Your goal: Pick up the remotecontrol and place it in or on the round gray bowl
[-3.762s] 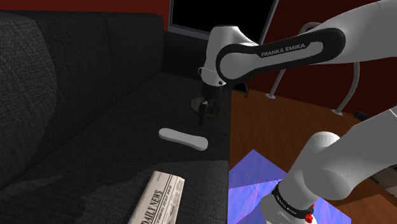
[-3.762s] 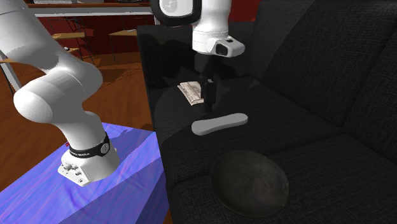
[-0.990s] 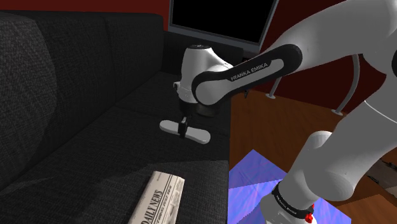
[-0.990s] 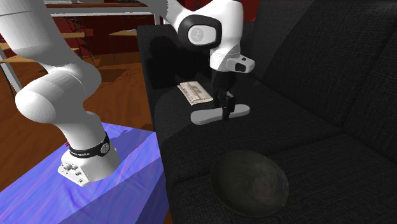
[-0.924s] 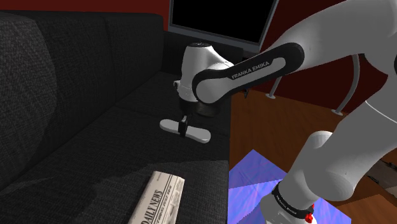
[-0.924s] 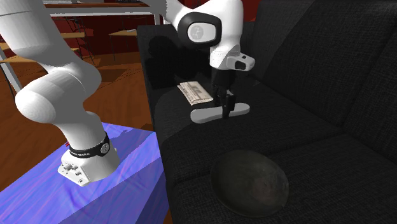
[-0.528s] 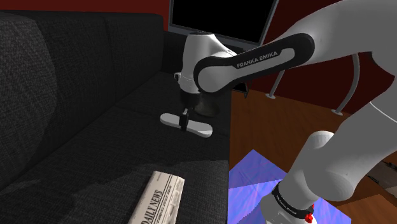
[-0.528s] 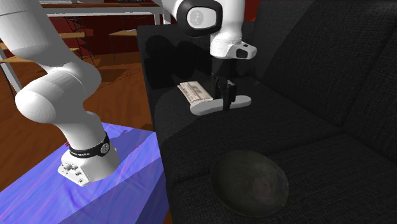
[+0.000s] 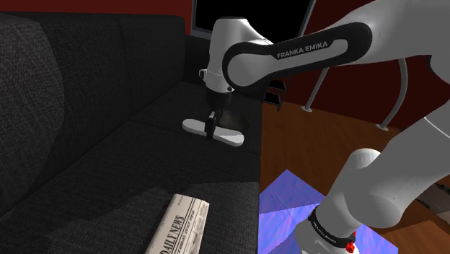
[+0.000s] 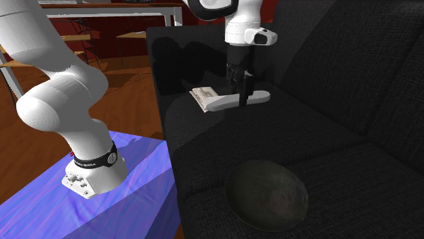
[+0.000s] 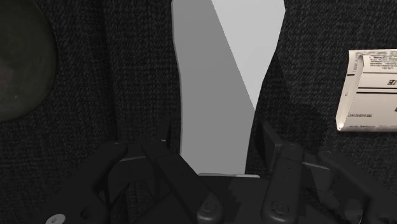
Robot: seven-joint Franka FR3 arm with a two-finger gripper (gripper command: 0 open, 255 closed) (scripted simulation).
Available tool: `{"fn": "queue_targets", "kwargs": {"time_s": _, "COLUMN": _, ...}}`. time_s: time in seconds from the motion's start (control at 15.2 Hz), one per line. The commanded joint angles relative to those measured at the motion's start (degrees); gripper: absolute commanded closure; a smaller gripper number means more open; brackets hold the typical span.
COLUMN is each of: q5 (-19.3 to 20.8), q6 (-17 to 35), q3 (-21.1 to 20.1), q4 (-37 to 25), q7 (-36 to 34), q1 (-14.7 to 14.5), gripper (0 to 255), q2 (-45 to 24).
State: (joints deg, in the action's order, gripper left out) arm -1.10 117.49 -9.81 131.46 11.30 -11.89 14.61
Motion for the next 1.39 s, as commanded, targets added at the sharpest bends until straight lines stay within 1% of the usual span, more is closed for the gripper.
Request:
{"fn": "queue_targets", "kwargs": {"time_s": 0.0, "q5": 0.0, "q6": -1.0, "q3": 0.0, "q4": -0.8, "q7": 0.0, "q1": 0.0, "gripper": 255, "q2": 0.2}}
{"fn": "queue_targets", "kwargs": {"time_s": 0.33, "q5": 1.3, "q6": -1.0, "q3": 4.5, "q4": -1.8, "q7": 6.9, "q1": 3.1, "gripper": 255, "q2": -0.8}}
{"fn": "queue_targets", "kwargs": {"time_s": 0.66, "q5": 2.4, "q6": -1.0, "q3": 8.9, "q4": -4.5, "q7": 13.7, "q1": 6.1, "gripper": 255, "q2": -3.3}}
{"fn": "queue_targets", "kwargs": {"time_s": 0.99, "q5": 2.9, "q6": -1.4, "q3": 12.9, "q4": -8.7, "q7": 20.3, "q1": 9.1, "gripper": 255, "q2": -7.1}}
{"fn": "queue_targets", "kwargs": {"time_s": 1.32, "q5": 2.6, "q6": -2.1, "q3": 16.6, "q4": -14.8, "q7": 27.1, "q1": 12.0, "gripper": 255, "q2": -12.2}}
